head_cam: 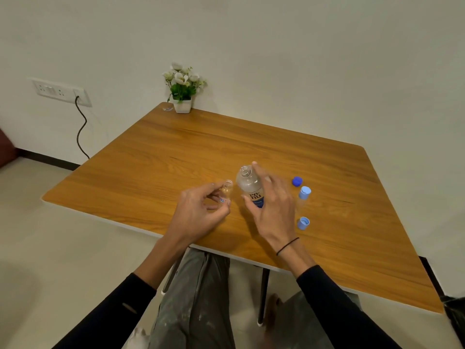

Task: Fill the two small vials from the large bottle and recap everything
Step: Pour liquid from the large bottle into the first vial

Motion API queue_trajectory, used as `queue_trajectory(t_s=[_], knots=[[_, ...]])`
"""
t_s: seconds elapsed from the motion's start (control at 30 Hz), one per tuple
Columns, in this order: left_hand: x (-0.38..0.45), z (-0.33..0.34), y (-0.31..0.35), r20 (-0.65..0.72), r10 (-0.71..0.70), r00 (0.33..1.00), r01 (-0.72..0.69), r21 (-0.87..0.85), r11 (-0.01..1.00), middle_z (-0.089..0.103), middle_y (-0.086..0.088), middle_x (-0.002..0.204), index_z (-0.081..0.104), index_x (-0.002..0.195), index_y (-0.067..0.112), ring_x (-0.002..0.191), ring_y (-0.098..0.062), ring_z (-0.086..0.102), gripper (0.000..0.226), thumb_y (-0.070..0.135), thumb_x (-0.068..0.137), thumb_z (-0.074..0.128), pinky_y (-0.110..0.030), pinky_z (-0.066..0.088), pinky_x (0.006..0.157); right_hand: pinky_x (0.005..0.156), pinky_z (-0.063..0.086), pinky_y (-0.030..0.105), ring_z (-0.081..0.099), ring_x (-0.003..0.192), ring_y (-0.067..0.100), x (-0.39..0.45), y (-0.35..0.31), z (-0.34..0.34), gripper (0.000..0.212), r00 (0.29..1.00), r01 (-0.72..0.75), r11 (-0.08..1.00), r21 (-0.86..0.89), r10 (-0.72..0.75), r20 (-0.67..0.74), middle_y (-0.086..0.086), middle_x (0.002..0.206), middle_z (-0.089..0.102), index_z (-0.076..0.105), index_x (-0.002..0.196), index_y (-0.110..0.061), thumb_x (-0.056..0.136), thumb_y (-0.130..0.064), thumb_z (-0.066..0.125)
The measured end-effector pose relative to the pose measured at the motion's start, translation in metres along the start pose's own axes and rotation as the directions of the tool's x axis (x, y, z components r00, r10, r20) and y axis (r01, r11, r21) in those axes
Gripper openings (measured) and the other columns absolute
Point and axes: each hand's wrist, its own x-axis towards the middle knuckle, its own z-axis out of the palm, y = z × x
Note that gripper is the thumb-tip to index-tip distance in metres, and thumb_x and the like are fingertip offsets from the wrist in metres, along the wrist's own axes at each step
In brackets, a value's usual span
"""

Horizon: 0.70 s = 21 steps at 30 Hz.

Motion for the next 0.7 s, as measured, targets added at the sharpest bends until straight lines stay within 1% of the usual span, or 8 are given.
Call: queue_trajectory(t_s=[0.13,0.23,0.33,0.43,0.57,0.7], knots=[[-0.001,-0.004,-0.003,-0.038,0.021,0.999,-0.02,0.017,1.0,0.076,0.008,0.098,0.072,0.134,0.013,0.093,-0.005,0.072,0.05,0.006,0.086,0.083,-0.018,0.064,0.072,0.089,0.053,0.046,0.06,0.115,0.028,0.003,-0.002,-0.003,0.081,0.989,0.15,0.972,-0.182,-0.145,0.04,0.009,0.132,0.064,0.044,0.156,-0.027,0.085,-0.034,0.082],[-0.003,-0.007,-0.003,-0.061,0.029,0.998,-0.028,0.017,0.999,0.077,0.005,0.098,0.072,0.134,0.011,0.094,-0.009,0.072,0.05,0.006,0.086,0.083,-0.016,0.063,0.072,0.086,0.05,0.045,0.061,0.115,0.031,0.008,-0.002,-0.005,0.084,0.979,0.206,0.937,-0.282,-0.198,0.059,0.011,0.133,0.065,0.045,0.156,-0.028,0.082,-0.031,0.085],[-0.005,-0.008,-0.003,-0.06,0.033,0.998,-0.033,0.013,0.999,0.077,0.004,0.098,0.073,0.133,0.011,0.096,-0.011,0.072,0.048,0.006,0.086,0.083,-0.016,0.063,0.073,0.087,0.049,0.046,0.059,0.117,0.03,0.01,-0.001,-0.006,0.085,0.972,0.236,0.92,-0.313,-0.223,0.076,0.01,0.136,0.063,0.043,0.156,-0.03,0.082,-0.028,0.084],[-0.006,-0.01,-0.004,-0.053,0.032,0.998,-0.031,0.009,0.999,0.077,0.005,0.099,0.073,0.132,0.012,0.095,-0.011,0.073,0.047,0.007,0.086,0.083,-0.016,0.063,0.073,0.088,0.047,0.046,0.059,0.118,0.031,0.011,0.0,-0.007,0.085,0.967,0.256,0.905,-0.341,-0.244,0.078,0.01,0.137,0.063,0.045,0.156,-0.031,0.08,-0.025,0.085],[-0.007,-0.011,-0.006,-0.038,0.028,0.999,-0.027,0.027,0.999,0.076,0.004,0.099,0.074,0.131,0.011,0.096,-0.012,0.072,0.045,0.009,0.087,0.082,-0.019,0.064,0.074,0.087,0.048,0.048,0.06,0.117,0.033,0.012,0.002,-0.008,0.084,0.95,0.304,0.877,-0.373,-0.31,0.046,0.013,0.134,0.064,0.049,0.154,-0.029,0.079,-0.016,0.084],[-0.007,-0.014,-0.006,-0.018,0.022,1.0,-0.022,0.02,1.0,0.076,0.002,0.097,0.075,0.129,0.015,0.094,-0.014,0.071,0.043,0.01,0.087,0.081,-0.02,0.064,0.073,0.089,0.048,0.051,0.06,0.118,0.035,0.014,0.004,-0.009,0.077,0.926,0.356,0.846,-0.397,-0.377,0.028,0.015,0.135,0.063,0.049,0.152,-0.028,0.083,-0.011,0.079]])
